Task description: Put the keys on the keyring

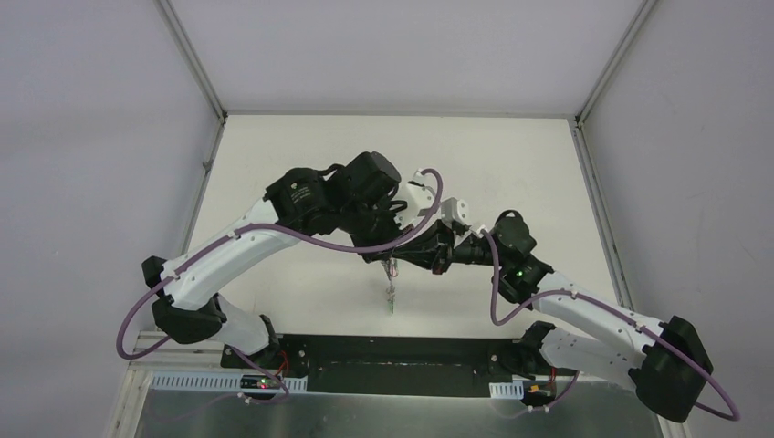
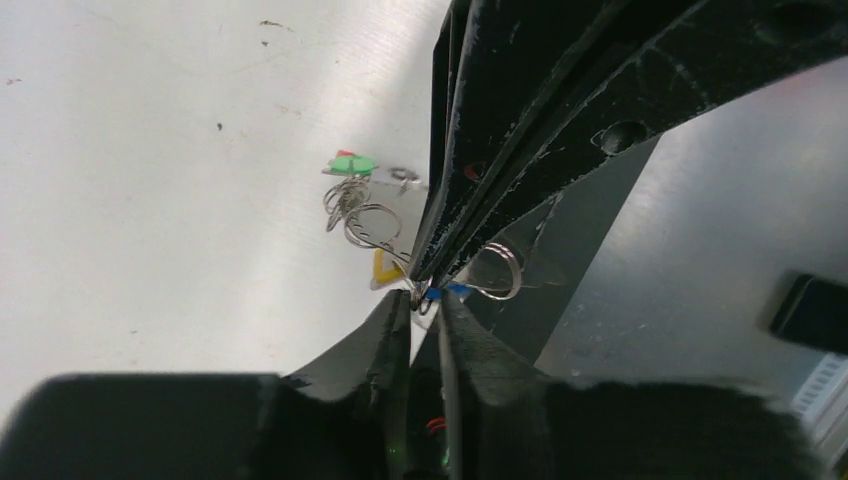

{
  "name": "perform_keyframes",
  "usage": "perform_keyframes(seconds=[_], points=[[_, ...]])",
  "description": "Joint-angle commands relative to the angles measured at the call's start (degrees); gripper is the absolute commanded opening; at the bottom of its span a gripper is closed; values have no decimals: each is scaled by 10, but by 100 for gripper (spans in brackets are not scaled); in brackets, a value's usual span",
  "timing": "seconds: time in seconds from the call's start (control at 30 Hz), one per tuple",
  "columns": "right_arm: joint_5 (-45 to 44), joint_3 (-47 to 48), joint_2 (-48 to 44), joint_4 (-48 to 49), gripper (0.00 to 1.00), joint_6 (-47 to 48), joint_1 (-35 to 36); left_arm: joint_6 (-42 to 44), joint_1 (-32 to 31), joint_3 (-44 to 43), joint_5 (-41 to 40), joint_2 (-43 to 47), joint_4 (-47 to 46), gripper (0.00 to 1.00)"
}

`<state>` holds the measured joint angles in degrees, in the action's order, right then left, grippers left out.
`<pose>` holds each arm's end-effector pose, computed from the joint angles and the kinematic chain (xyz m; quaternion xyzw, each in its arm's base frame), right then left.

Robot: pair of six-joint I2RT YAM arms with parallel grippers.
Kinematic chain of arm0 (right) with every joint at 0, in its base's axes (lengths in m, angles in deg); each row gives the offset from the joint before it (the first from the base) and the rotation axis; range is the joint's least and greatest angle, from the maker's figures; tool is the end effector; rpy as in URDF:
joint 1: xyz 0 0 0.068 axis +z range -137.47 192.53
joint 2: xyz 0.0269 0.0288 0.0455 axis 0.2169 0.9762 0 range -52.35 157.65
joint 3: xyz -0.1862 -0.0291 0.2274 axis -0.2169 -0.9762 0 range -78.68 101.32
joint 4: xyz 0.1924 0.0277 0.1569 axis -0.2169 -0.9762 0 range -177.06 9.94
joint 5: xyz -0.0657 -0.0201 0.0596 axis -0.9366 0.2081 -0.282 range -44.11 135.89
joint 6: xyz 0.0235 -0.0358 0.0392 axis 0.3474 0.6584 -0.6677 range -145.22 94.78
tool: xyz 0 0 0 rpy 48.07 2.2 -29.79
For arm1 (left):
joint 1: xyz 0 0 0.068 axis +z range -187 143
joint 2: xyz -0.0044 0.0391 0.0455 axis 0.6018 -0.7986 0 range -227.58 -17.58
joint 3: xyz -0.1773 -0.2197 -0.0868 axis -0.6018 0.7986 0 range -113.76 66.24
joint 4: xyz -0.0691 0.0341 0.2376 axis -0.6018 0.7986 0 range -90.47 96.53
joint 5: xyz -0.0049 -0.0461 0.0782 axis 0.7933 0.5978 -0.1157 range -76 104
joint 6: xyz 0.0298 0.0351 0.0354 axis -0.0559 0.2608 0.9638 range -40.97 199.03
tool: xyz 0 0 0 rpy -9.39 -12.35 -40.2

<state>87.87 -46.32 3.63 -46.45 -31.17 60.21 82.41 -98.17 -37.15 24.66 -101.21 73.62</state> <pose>0.1139 0.1665 0.3316 -0.4701 0.4632 0.5282 0.5343 0.1156 -0.2258 0.4407 0.5301 0.7862 -0.2248 0.2243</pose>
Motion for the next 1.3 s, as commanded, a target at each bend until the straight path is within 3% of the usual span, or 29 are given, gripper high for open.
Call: perform_keyframes(seconds=[0.0,0.13,0.33,0.53,0.8,1.03,1.27], points=[[-7,-7,-24,26,0,7,4,-16,-3,27,-15,56,-74,28],[-15,-12,-33,23,0,8,4,-60,-3,78,-46,110,-132,52],[-22,-16,-44,17,0,7,4,-147,1,208,-61,217,-266,68],[-29,-18,-56,12,0,2,4,-200,46,340,17,297,-381,63],[-32,-21,-67,12,0,-8,4,-245,160,520,207,369,-621,58],[-38,-23,-75,10,0,-12,4,-196,169,591,272,381,-787,51],[-41,-24,-77,9,0,-13,4,-155,168,613,295,390,-823,42]])
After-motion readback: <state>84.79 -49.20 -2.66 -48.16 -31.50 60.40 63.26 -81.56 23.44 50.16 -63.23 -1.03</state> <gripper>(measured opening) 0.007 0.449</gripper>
